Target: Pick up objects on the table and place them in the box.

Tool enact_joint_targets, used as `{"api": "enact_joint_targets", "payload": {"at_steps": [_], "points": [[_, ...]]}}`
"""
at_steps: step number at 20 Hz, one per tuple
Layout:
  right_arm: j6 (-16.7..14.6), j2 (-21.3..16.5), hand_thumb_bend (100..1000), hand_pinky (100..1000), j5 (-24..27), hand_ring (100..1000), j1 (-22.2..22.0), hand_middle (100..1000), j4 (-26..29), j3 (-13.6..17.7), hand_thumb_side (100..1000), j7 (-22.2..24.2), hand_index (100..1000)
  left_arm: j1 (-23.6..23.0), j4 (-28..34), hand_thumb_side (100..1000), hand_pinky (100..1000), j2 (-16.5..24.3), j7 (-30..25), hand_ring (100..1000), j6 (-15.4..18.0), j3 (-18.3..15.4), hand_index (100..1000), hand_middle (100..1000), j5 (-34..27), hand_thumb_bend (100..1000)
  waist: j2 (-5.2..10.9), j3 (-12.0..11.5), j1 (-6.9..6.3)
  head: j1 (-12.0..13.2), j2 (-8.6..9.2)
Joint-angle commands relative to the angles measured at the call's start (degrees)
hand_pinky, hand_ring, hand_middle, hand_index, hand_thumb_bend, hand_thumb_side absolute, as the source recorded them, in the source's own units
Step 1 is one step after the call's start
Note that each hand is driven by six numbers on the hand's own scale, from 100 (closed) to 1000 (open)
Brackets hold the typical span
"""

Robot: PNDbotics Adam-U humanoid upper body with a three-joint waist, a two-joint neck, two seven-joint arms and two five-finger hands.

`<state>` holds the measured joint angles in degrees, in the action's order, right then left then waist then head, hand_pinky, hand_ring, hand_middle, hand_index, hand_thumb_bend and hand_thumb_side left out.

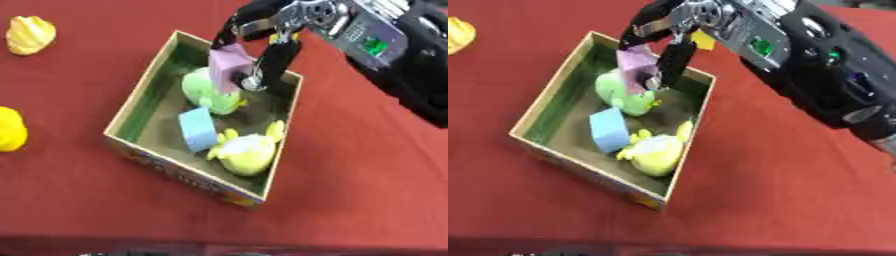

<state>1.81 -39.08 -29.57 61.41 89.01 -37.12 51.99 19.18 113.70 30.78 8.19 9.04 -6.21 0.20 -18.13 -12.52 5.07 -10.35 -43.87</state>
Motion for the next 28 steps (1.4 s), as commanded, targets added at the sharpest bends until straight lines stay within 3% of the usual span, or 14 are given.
{"api": "enact_joint_targets", "payload": {"at_steps": [1,6,12,15,16,17,18,19,20,23,24,25,26,28], "points": [[-3.28,-1.37,152,937,0.54,1000,0.48,901,-0.24,0.67,615,-0.02,968,0.75,0.89,591,800,1.02,-0.09,650,0.07,-0.3,848,689,-0.1,100,0.86,-0.06,-0.26,0.29,-0.25],[-6.09,-1.34,100,970,1.82,1000,0.54,949,-0.97,3.46,772,-0.02,998,0.77,0.89,593,800,0.95,-0.13,650,0.02,-0.35,848,689,-0.11,100,0.82,0.08,-0.24,0.41,-0.25],[-6.78,-1.9,100,979,1.89,1000,0.07,964,-0.49,5.06,800,-0.02,1000,0.7,0.89,593,800,0.9,-0.01,650,0.08,-0.41,848,689,-0.14,100,0.9,0.2,-0.3,0.52,-0.25],[-7.04,-1.97,118,982,2.3,1000,-0.06,971,0.28,5.41,719,-0.02,1000,0.66,0.89,591,800,0.87,-0.03,650,0.08,-0.41,848,688,-0.11,100,0.96,0.31,-0.37,0.53,-0.25],[-7.11,-2.05,253,980,2.6,1000,-0.16,967,0.46,5.38,439,-0.02,1000,0.63,0.89,583,800,0.86,-0.02,650,0.07,-0.42,848,688,-0.1,100,0.97,0.31,-0.37,0.54,-0.25],[-6.97,-2.13,310,975,2.87,1000,-0.26,962,0.45,5.28,272,-0.02,1000,0.6,0.89,578,800,0.85,-0.01,650,0.06,-0.44,848,688,-0.09,100,0.98,0.3,-0.36,0.55,-0.25],[-6.49,-2.2,349,968,3.05,1000,-0.33,954,0.29,5.21,358,-0.02,994,0.59,0.89,573,800,0.84,-0.02,650,0.05,-0.44,848,688,-0.09,100,1.0,0.29,-0.35,0.55,-0.25],[-5.59,-2.23,308,963,3.12,1000,-0.35,944,0.13,5.3,449,-0.02,985,0.59,0.89,572,800,0.83,-0.04,650,0.05,-0.44,848,688,-0.09,100,1.02,0.28,-0.36,0.55,-0.25],[-4.32,-2.26,283,962,3.1,1000,-0.38,941,0.04,5.47,459,-0.02,985,0.59,0.89,573,800,0.83,-0.03,650,0.04,-0.45,848,688,-0.1,100,1.05,0.27,-0.36,0.54,-0.25],[-1.08,-2.54,212,958,3.93,1000,-0.71,944,0.29,5.29,453,-0.02,996,0.58,0.89,575,800,0.87,0.06,650,0.05,-0.5,848,686,-0.14,100,1.09,0.19,-0.28,0.54,-0.25],[-0.48,-2.72,223,959,4.27,1000,-0.84,950,0.49,5.14,446,-0.02,1000,0.56,0.89,577,800,0.89,0.06,650,0.04,-0.5,848,686,-0.14,100,1.1,0.18,-0.23,0.54,-0.25],[-0.16,-2.9,306,959,4.51,1000,-0.91,949,0.71,5.02,445,-0.02,1000,0.54,0.89,577,800,0.9,0.06,650,0.03,-0.51,848,685,-0.13,100,1.11,0.18,-0.19,0.53,-0.25],[-0.1,-3.06,363,962,4.49,1000,-0.94,950,0.98,5.03,380,-0.02,1000,0.55,0.89,577,800,0.9,0.06,650,0.02,-0.52,848,685,-0.11,100,1.14,0.21,-0.14,0.54,-0.25],[-0.88,-3.35,353,965,3.66,1000,-1.02,954,1.48,5.13,265,-0.02,1000,0.57,0.89,577,800,0.9,0.05,650,0.01,-0.52,848,685,-0.05,100,1.17,0.25,-0.09,0.53,-0.25]]}}
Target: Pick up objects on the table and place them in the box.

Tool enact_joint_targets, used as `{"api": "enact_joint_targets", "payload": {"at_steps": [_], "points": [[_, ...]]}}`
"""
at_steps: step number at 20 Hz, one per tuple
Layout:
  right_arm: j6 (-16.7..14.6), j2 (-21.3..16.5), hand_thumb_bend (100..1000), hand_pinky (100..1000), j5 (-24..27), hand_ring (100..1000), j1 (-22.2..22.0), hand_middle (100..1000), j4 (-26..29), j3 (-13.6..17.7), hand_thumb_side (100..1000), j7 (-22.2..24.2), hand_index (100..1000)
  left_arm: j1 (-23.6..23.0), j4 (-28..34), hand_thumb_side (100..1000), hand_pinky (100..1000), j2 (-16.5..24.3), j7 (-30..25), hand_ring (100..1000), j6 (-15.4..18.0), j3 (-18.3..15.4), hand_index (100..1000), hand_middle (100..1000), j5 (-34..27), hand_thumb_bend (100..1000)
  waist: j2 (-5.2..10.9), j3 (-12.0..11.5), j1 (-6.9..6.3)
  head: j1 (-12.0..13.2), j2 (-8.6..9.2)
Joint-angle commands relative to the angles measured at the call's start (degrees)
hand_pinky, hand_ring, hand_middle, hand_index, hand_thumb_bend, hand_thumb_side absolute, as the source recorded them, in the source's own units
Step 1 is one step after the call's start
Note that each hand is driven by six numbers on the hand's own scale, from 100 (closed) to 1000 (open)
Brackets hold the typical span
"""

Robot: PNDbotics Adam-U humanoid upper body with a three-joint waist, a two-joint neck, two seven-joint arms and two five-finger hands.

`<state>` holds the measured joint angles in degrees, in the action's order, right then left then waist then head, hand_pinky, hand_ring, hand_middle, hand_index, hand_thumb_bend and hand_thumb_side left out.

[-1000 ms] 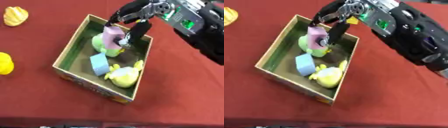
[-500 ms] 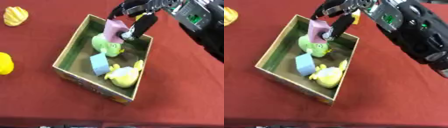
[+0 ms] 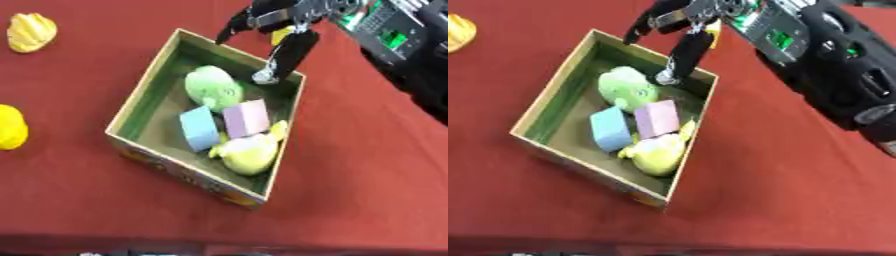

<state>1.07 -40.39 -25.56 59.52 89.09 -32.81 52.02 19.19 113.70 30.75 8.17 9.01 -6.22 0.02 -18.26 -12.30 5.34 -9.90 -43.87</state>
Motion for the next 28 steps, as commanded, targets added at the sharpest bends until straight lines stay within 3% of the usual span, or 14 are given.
{"api": "enact_joint_targets", "payload": {"at_steps": [1,4,6,10,14,20,28], "points": [[-0.63,-2.1,344,964,-0.72,1000,0.77,951,1.42,0.88,262,-0.05,1000,0.56,0.89,577,800,0.94,0.07,650,0.03,-0.52,848,685,0.17,100,1.31,0.04,-0.36,0.08,-0.25],[-0.92,-2.1,259,944,-1.25,1000,0.68,931,1.22,1.75,284,-0.24,1000,0.55,0.89,578,800,0.97,0.04,650,-0.03,-0.53,848,684,0.25,100,1.35,0.05,-0.43,0.07,-0.25],[0.38,-2.23,100,901,-1.94,977,0.77,863,1.57,3.4,280,-1.59,979,0.49,0.89,580,799,0.96,0.08,649,-0.06,-0.58,848,683,0.31,100,1.38,0.1,-0.53,0.04,-0.25],[5.41,-2.59,100,868,-2.24,930,1.02,784,2.72,7.6,233,-5.85,916,0.32,0.89,584,799,0.93,0.21,648,-0.2,-0.66,848,683,0.35,100,1.25,0.24,-0.74,0.09,-0.18],[8.05,-3.49,100,857,-1.65,912,2.05,808,1.87,11.74,211,-8.35,910,0.24,0.89,584,799,1.08,0.36,647,-0.29,-0.76,847,682,0.46,100,0.73,0.37,-0.92,0.5,0.82],[5.66,-3.17,100,873,-5.58,944,3.73,860,-5.64,15.12,206,-8.16,945,0.4,0.89,584,799,1.27,0.7,646,-0.31,-0.87,847,681,0.45,100,-0.61,0.25,-0.9,0.55,2.68],[1.66,-1.93,100,887,-9.84,968,3.73,878,-11.99,15.48,215,-6.86,957,1.08,0.89,584,798,1.36,0.61,644,-0.41,-0.78,847,680,0.23,100,-2.15,0.0,-0.85,0.71,4.1]]}}
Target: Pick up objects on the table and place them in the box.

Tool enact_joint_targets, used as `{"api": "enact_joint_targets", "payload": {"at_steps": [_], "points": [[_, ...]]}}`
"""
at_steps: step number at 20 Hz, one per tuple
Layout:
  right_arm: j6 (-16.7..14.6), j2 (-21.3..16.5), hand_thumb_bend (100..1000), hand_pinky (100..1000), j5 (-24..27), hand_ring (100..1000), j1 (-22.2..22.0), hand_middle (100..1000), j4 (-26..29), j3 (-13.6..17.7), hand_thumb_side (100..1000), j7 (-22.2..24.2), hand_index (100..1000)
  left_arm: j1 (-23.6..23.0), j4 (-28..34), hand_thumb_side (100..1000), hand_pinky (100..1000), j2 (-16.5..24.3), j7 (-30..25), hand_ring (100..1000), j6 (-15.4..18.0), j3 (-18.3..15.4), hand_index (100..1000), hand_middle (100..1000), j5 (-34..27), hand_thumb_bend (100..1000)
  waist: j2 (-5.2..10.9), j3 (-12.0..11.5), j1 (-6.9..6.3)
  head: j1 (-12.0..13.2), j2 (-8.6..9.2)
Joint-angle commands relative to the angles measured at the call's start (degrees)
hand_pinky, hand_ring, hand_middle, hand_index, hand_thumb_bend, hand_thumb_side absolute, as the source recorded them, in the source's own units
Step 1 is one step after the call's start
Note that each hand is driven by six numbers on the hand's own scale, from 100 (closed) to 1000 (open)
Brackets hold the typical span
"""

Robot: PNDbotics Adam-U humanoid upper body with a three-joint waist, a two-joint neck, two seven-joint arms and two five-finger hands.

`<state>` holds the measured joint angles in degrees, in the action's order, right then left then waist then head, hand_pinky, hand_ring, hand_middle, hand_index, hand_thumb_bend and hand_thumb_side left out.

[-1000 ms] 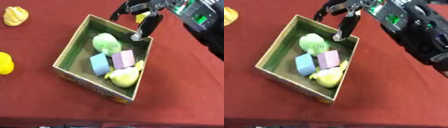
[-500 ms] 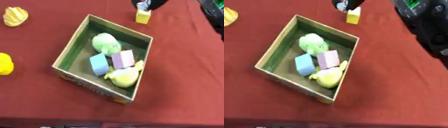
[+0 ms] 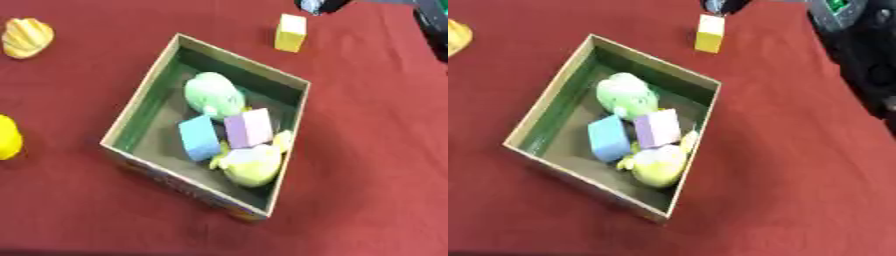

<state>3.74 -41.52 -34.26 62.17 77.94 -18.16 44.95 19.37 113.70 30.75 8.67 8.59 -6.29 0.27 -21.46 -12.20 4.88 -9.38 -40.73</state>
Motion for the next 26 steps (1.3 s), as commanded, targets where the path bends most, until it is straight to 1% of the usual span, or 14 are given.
{"api": "enact_joint_targets", "payload": {"at_steps": [1,7,12,14,22,26], "points": [[-1.29,-0.66,100,889,-1.37,971,1.06,880,-1.23,0.81,215,0.29,959,0.98,0.89,584,798,1.37,0.1,644,-0.01,-0.71,847,680,-0.03,100,0.95,-0.12,-0.41,0.19,1.11],[-2.3,0.57,100,893,-3.14,980,1.26,887,-4.81,0.92,300,0.23,964,1.34,0.89,584,798,1.34,0.18,644,-0.18,-0.67,847,680,-0.05,100,0.66,-0.15,-0.52,0.05,1.87],[-3.28,1.75,100,900,-5.1,991,1.65,893,-7.45,0.73,329,-0.18,968,1.38,0.89,584,798,1.27,0.11,643,-0.33,-0.61,847,680,-0.08,100,0.52,-0.2,-0.55,0.01,1.99],[-3.5,2.07,100,903,-5.98,997,1.81,896,-8.32,0.69,321,-0.27,967,1.33,0.89,584,798,1.28,0.09,643,-0.4,-0.62,847,680,-0.09,100,0.45,-0.2,-0.53,0.03,1.9],[-4.3,2.56,100,916,-8.9,1000,1.9,914,-10.76,1.21,406,-0.11,976,1.2,0.89,585,797,1.31,0.15,642,-0.48,-0.7,847,679,-0.09,100,0.19,-0.12,-0.33,0.12,1.85],[-3.94,2.7,165,923,-10.06,1000,1.85,918,-11.81,1.8,407,-0.51,987,1.18,0.89,586,797,1.29,0.24,641,-0.52,-0.75,847,679,-0.11,100,0.06,-0.1,-0.27,0.17,2.01]]}}
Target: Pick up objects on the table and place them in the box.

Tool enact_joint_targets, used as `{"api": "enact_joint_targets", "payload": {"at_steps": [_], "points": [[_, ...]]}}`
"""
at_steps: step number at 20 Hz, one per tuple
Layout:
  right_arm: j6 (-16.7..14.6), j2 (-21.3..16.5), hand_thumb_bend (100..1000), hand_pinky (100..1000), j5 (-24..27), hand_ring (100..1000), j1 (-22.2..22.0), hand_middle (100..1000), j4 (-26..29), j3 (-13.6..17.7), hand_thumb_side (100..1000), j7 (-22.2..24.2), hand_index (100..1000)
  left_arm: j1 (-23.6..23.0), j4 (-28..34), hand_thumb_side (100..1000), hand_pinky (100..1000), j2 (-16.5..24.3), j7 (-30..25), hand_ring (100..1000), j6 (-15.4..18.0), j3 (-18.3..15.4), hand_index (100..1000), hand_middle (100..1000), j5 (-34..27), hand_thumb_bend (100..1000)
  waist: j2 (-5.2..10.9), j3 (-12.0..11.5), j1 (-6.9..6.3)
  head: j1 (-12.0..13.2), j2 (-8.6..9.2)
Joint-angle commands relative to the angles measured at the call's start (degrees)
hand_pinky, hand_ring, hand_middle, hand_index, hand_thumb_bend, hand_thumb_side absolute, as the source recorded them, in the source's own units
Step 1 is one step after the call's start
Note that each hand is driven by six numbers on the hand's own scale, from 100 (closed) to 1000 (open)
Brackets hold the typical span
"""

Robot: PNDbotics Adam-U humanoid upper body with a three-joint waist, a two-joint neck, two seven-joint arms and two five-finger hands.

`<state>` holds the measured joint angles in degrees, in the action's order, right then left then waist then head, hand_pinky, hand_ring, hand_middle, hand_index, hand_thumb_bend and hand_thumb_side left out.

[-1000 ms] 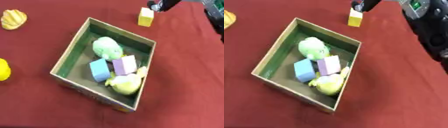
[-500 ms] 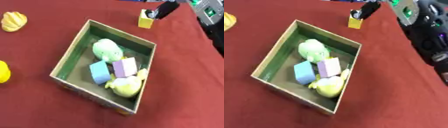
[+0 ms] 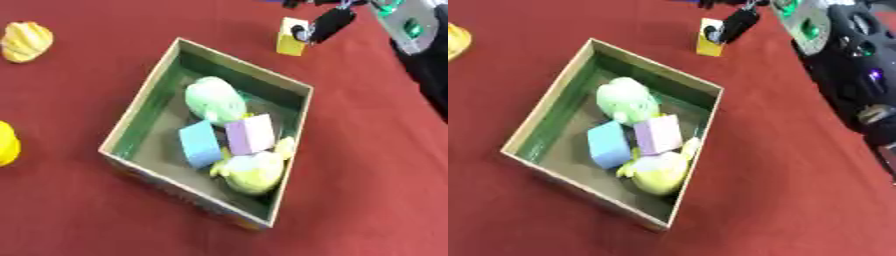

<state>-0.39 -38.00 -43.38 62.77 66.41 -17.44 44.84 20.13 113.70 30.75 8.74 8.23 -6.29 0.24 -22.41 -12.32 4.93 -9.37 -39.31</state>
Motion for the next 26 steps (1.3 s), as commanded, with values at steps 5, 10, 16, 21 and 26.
{"api": "enact_joint_targets", "payload": {"at_steps": [5,10,16,21,26], "points": [[-0.23,-0.51,203,932,-1.9,1000,1.29,928,-1.2,1.33,426,-1.0,997,0.32,0.89,586,797,1.25,0.22,639,-0.24,-0.8,847,678,-0.1,100,0.77,-0.08,-0.33,0.11,0.8],[-0.63,-0.08,203,934,-2.35,1000,1.55,930,-1.86,1.57,445,-1.27,1000,0.32,0.89,586,796,1.2,0.24,638,-0.32,-0.82,846,677,-0.15,100,0.46,-0.17,-0.28,0.06,1.0],[0.06,0.58,234,933,-3.68,1000,2.06,931,-2.75,2.1,407,-2.55,1000,0.25,0.89,586,796,1.17,0.29,637,-0.4,-0.85,846,677,-0.21,100,0.14,-0.41,-0.21,-0.03,1.22],[0.14,0.7,293,936,-5.42,1000,2.25,938,-3.61,2.48,392,-3.49,1000,0.27,0.89,586,796,1.17,0.31,636,-0.4,-0.87,846,677,-0.3,100,-0.15,-0.37,-0.1,-0.02,1.54],[-0.02,0.82,314,938,-7.21,1000,2.46,943,-4.61,3.07,387,-4.02,1000,0.32,0.89,586,796,1.22,0.32,635,-0.4,-0.89,846,677,-0.34,100,-0.49,-0.33,-0.16,-0.12,1.94]]}}
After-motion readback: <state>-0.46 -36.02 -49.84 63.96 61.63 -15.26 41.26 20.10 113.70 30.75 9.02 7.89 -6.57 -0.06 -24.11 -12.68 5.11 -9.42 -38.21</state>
